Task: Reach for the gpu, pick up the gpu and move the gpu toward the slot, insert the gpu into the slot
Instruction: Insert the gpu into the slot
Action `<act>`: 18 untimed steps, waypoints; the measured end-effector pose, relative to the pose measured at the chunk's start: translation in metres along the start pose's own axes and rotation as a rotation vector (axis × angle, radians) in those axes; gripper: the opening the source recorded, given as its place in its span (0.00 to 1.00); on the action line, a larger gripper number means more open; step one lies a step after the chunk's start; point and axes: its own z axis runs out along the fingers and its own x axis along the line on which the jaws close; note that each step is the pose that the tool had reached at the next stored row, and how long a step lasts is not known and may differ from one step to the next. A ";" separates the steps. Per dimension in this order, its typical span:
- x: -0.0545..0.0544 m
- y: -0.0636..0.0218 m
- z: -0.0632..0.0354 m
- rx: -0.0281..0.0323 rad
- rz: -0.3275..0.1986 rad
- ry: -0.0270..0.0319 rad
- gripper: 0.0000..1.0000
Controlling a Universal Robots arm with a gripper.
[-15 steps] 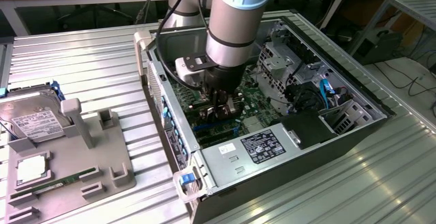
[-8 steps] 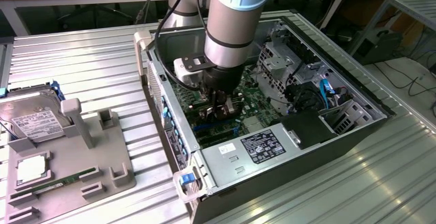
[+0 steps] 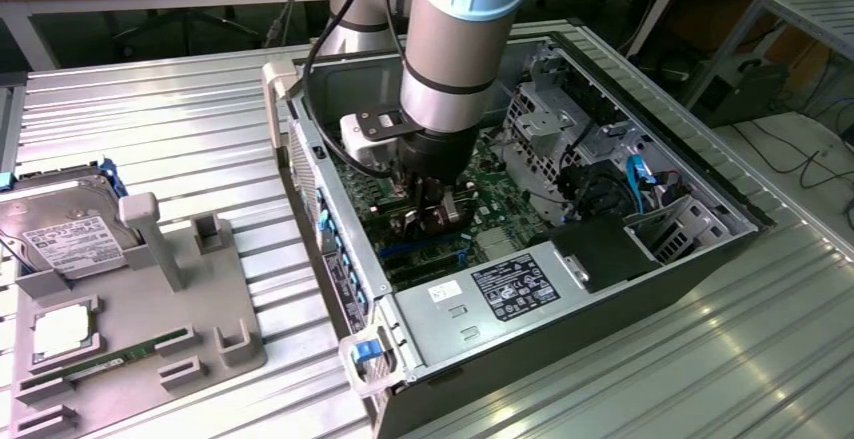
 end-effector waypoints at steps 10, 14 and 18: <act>0.000 0.0000 0.0000 -0.0002 -0.012 -0.0003 0.28; -0.001 0.0000 0.0001 -0.0004 -0.026 -0.0007 0.28; -0.001 0.0000 0.0000 -0.0005 -0.026 -0.0006 0.28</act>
